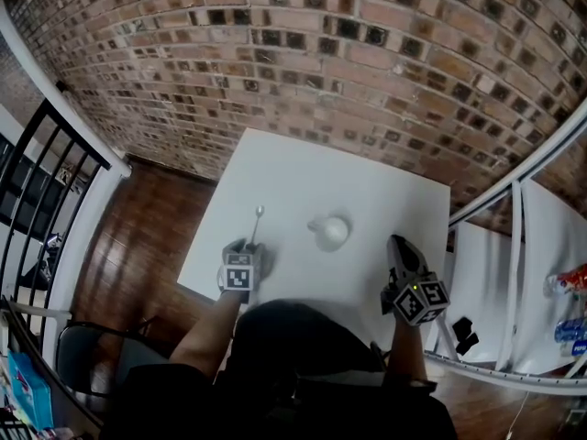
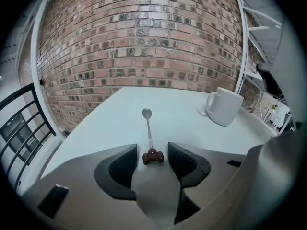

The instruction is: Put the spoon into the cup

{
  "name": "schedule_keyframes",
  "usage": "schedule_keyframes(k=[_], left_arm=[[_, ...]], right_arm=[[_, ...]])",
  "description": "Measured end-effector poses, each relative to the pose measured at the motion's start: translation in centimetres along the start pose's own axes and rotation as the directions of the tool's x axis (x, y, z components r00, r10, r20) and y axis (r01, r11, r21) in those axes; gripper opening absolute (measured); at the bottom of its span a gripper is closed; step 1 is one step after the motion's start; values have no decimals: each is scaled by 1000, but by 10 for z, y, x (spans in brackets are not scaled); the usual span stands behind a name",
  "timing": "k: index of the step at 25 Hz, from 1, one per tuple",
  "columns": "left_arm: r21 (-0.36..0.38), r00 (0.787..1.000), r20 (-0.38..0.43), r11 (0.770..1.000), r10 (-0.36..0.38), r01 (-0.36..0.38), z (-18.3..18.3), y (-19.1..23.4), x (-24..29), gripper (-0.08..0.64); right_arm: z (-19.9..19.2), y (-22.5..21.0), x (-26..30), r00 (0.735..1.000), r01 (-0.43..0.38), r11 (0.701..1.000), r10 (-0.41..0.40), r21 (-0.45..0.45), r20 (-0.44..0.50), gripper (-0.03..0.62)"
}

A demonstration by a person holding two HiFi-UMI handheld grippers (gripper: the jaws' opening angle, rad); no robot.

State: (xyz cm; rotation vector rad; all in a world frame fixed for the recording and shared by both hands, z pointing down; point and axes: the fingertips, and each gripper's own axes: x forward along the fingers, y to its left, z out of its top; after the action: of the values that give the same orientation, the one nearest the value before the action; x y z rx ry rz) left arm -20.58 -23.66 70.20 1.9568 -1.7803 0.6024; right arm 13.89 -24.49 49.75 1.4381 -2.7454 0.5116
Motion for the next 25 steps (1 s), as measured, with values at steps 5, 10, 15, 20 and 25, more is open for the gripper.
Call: schedule_keyframes(k=[5,10,15,20,25], left_arm=[[-6,999,-44,999,-32,32,3,4,-1,130],[-51,999,-18,998,-45,44,12,10,-9,130],[-83,994,111,996,-8,18,40,31,-28,130],[-50,963,266,998,-29,44,83,41,-60,130],[2,906,419,998,-60,65,139,47,-101,129]], right_arm=[[3,7,4,1000,-22,1000,22,-8,-1,5],[8,13,3,999,-39,999,40,-25,8,5],[11,21,1,999,-53,998,53,-35,8,5],[12,29,1,997,-76,995,76,-60,0,5],[12,32,3,996,-84,994,84,-69,5,5]])
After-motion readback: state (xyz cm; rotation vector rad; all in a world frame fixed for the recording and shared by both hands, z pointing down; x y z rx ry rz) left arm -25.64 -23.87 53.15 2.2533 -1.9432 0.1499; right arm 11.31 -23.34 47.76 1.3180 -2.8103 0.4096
